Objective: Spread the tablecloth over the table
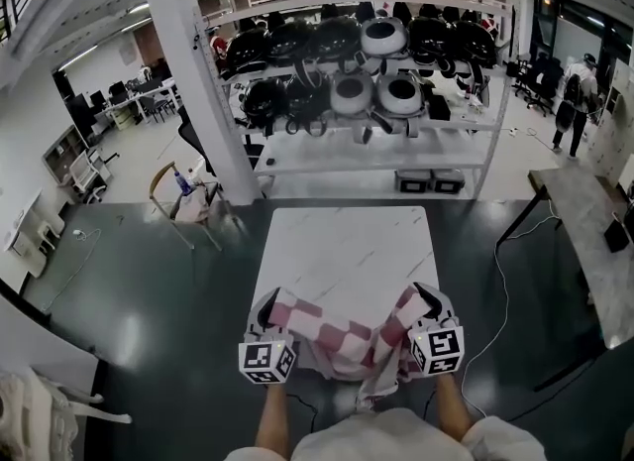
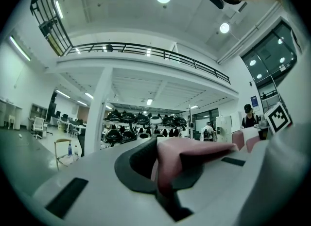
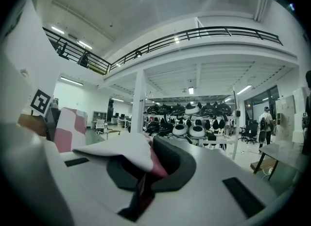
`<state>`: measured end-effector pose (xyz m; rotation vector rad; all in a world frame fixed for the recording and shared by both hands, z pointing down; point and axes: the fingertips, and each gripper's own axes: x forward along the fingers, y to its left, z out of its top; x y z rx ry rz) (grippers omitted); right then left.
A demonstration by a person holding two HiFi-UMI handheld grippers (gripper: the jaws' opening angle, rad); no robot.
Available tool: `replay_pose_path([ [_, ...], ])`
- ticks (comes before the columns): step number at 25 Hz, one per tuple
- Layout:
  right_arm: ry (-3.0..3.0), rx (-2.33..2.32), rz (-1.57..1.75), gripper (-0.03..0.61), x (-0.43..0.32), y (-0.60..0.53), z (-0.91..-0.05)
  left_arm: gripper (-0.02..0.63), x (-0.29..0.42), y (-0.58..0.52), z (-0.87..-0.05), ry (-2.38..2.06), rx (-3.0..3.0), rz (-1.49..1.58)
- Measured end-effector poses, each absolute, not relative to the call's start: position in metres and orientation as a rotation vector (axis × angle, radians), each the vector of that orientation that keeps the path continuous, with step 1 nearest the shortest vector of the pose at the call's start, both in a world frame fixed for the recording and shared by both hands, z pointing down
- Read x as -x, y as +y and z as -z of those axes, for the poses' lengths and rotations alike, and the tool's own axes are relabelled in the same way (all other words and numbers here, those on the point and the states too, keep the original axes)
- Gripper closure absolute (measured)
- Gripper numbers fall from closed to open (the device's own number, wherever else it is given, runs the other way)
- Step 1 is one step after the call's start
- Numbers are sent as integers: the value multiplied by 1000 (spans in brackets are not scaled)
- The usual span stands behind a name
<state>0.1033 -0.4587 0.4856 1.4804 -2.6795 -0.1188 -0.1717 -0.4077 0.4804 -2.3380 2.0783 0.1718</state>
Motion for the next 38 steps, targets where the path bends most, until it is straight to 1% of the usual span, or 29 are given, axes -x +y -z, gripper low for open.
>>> replay_pose_path([
  [10, -2677, -1421, 87, 565, -83, -514, -499, 586, 181, -465, -496, 2096, 2377, -154],
  [16, -2696, -1366, 85, 565, -59, -517, -501, 586, 199, -459, -500, 2126, 2360, -151],
  [20, -2714, -1313, 98, 565, -29, -513, -498, 586, 227, -444, -500, 2163, 2326, -161],
  [23, -2733, -1251, 114, 565, 9, -509, -494, 587, 259, -430, -500, 2210, 2293, -174],
  [29, -2807, -1081, 140, 565, 109, -487, -489, 586, 348, -384, -499, 2336, 2165, -199],
  [38, -2934, -699, 181, 565, 287, -439, -495, 587, 512, -264, -501, 2616, 1736, -238],
])
